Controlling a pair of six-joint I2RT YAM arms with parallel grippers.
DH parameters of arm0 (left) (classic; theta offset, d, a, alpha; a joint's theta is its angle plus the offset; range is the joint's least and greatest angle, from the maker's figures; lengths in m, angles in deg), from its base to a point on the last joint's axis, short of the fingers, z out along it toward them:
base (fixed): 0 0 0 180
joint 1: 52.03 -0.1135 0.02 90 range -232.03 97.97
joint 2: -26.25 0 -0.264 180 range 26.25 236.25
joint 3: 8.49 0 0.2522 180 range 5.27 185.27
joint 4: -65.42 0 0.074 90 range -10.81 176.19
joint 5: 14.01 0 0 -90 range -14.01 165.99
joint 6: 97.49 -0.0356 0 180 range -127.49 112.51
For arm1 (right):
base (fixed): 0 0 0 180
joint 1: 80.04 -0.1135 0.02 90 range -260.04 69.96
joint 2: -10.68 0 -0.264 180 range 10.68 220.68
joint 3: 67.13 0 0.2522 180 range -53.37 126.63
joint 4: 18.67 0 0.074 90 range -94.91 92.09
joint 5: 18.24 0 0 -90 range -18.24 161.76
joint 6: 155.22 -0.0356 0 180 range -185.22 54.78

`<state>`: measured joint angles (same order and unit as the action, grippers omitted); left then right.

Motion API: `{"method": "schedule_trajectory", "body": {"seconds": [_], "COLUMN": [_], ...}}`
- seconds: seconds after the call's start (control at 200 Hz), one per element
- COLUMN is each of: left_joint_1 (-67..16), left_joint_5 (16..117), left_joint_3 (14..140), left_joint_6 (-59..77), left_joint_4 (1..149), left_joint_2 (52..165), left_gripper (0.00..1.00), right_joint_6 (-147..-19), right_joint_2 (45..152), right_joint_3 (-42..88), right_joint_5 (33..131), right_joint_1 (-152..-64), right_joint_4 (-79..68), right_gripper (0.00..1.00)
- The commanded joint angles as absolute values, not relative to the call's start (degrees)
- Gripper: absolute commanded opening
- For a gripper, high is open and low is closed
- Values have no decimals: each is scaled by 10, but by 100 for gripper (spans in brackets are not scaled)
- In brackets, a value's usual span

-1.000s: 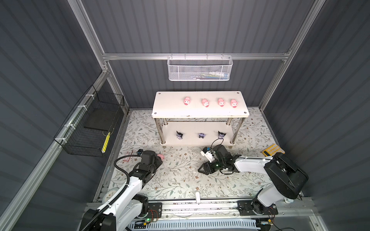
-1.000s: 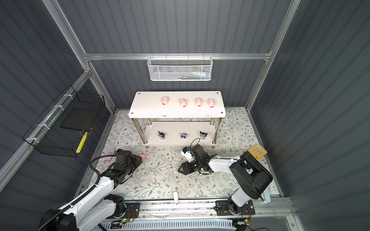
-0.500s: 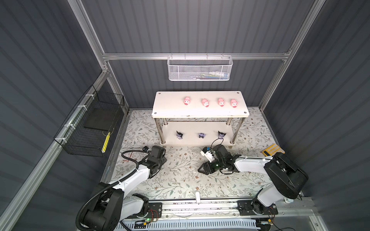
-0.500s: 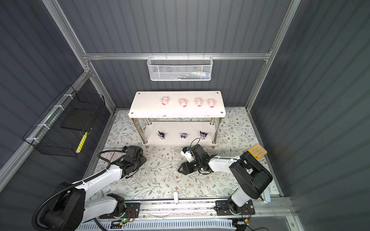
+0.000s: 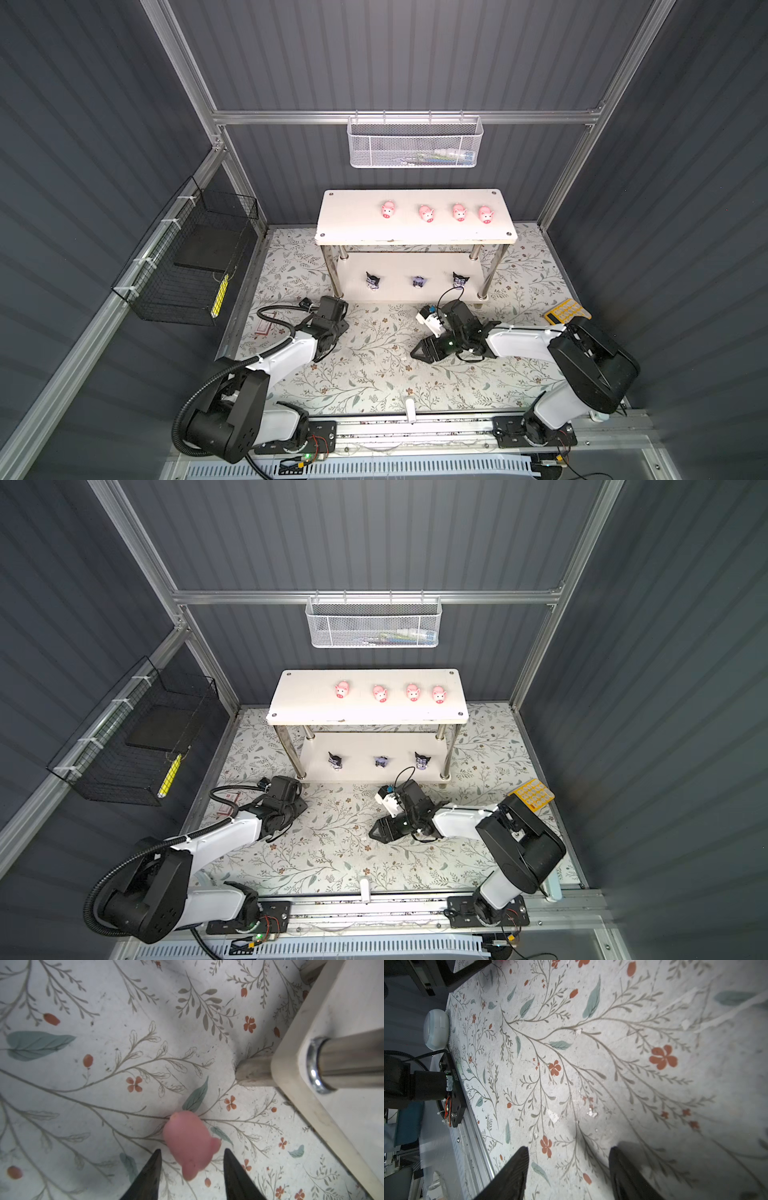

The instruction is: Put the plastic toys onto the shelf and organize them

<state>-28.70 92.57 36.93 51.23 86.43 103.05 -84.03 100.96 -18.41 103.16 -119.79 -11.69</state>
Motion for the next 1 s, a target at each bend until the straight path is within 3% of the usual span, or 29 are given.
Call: {"method": "schedule_trajectory", "body": {"seconds": [0.0, 0.57, 0.995], "left_joint_1": [-285, -285, -286], "left_joint_5": [938, 948, 919], "left_joint_3": [390, 383, 388], "left_joint_6": [505, 473, 390], "left_joint_4": [859, 879, 913], "left_joint_2": [1048, 1060, 1048], "left_gripper": [48, 34, 33], "right_joint_6": [-829, -827, -827], "right_joint_2": [1015, 1023, 1027], "right_joint_3": [-178, -177, -174], "right_joint_5": [1037, 1043, 1045], "right_joint_1": [-1197, -1192, -1192], "right_joint_4": [-117, -118, -117], "right_gripper": [64, 64, 64]}}
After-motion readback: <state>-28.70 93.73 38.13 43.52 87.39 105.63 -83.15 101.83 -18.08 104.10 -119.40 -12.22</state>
